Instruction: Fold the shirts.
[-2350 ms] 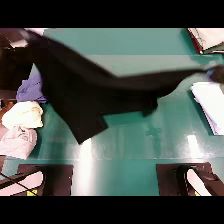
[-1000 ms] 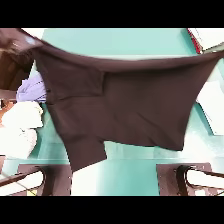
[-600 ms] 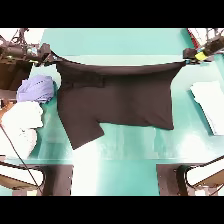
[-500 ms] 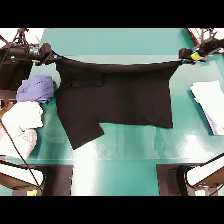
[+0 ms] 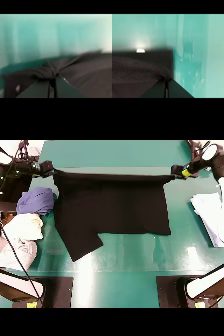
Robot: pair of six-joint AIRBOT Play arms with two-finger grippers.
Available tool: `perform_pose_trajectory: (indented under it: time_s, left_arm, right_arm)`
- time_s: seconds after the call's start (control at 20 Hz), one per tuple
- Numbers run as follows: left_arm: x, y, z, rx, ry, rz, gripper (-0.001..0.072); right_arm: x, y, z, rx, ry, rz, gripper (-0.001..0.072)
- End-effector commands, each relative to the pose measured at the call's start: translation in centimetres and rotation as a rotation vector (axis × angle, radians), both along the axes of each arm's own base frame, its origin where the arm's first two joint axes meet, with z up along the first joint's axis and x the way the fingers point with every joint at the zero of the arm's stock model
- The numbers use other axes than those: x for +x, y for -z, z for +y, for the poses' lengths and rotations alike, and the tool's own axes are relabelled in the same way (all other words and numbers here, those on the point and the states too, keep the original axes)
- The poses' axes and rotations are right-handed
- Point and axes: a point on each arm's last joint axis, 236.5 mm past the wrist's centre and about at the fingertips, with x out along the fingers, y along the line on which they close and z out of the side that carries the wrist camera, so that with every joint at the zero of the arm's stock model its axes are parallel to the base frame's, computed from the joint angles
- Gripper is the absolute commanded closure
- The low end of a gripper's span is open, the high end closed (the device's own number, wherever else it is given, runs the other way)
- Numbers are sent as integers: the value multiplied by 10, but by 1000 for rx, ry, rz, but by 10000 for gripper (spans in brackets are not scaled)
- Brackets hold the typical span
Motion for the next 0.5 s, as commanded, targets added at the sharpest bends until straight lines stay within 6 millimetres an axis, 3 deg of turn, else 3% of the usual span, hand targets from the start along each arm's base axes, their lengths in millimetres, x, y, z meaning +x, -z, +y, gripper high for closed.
perform_pose_trajectory:
  time_s: [0.0,0.2,0.35,0.45]
  left_arm:
    - [-33,37,26,186,63,155,679]
    - [-61,74,27,203,96,281,678]
    - [-78,99,24,186,104,350,678]
    - [-83,103,23,181,112,370,678]
  right_arm:
    - [-32,35,19,7,-36,128,694]
    - [-50,69,40,9,-70,193,694]
    - [-55,75,52,7,-94,209,692]
    - [-56,75,61,5,-112,208,688]
